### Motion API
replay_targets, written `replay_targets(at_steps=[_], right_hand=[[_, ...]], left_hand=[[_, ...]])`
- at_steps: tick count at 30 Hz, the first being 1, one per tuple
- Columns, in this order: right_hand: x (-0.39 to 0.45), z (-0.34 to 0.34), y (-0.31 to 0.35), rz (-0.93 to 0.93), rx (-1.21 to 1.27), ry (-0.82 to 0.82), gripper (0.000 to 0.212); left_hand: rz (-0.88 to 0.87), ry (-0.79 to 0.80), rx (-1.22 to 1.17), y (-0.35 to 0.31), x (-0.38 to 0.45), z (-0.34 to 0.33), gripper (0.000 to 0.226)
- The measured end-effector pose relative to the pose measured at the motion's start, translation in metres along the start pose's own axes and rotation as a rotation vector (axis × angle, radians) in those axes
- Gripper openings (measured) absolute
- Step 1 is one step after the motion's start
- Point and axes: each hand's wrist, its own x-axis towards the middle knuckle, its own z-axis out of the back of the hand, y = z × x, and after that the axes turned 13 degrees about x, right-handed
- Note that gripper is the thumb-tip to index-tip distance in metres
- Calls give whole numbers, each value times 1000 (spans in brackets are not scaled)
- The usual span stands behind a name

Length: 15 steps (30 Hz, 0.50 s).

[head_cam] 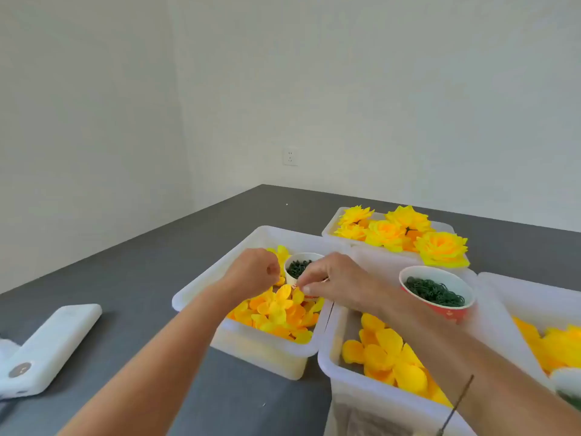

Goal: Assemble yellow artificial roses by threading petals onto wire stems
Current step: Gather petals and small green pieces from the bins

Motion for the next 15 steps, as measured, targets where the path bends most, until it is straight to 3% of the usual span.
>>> replay_targets(at_steps=[6, 10, 13, 15], right_hand=[[25, -32, -12, -71, -311, 248, 37], [31, -39, -24, -117, -439, 208, 45], [32, -37, -31, -102, -308, 126, 39], [30, -32, -34, -90, -154, 34, 34]], left_hand=[[90, 39, -48, 9, -1, -33, 18], [106, 114, -46, 12, 1, -42, 34], [119, 313, -17, 11, 2, -47, 69], [105, 347, -2, 12, 4, -49, 72]])
